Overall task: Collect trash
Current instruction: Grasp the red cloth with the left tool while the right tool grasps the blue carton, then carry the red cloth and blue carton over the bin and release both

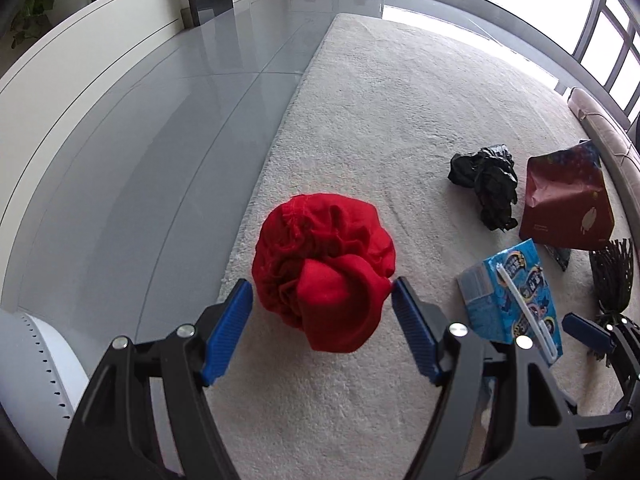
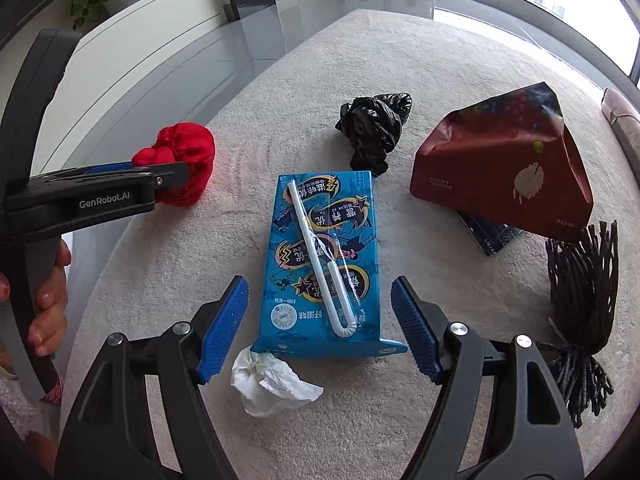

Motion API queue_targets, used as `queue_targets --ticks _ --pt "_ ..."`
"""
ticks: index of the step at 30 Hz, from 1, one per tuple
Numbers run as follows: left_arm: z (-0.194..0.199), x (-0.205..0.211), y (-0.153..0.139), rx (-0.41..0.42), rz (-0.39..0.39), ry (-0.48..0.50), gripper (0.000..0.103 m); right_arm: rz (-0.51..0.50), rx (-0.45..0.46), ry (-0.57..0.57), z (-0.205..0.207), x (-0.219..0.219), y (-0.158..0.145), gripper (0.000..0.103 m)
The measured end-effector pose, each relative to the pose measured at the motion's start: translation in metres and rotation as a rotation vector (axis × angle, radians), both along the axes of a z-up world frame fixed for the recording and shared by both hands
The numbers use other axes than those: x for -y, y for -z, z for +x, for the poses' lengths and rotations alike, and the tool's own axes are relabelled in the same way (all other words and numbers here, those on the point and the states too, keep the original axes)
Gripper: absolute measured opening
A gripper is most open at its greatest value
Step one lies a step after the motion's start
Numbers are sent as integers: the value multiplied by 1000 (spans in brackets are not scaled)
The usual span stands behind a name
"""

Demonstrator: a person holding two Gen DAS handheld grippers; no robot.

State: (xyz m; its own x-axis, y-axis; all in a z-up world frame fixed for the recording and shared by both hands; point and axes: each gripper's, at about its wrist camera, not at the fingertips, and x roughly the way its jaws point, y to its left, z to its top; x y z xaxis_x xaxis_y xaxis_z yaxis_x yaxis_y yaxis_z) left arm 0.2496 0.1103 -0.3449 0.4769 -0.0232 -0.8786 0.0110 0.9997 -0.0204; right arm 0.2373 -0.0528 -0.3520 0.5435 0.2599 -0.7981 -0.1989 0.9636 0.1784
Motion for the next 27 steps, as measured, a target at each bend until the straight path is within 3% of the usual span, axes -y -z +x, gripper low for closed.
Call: queue_targets --ticks 5,12,15,20,27 --pt "16 0 17 -3 47 -3 72 -22 -12 -15 3 -7 11 71" --pt "19 -18 11 -10 -14 -13 40 -38 -13 -19 1 -9 11 63" --pt "13 -21 2 5 -28 -14 37 -20 2 -17 -3 -6 4 62" --pt "-15 -21 -36 57 -64 -10 37 -1 45 -30 -17 -3 -26 62" --pt "-81 -33 -135 196 -63 -19 37 46 147 -80 -53 -2 -95 62"
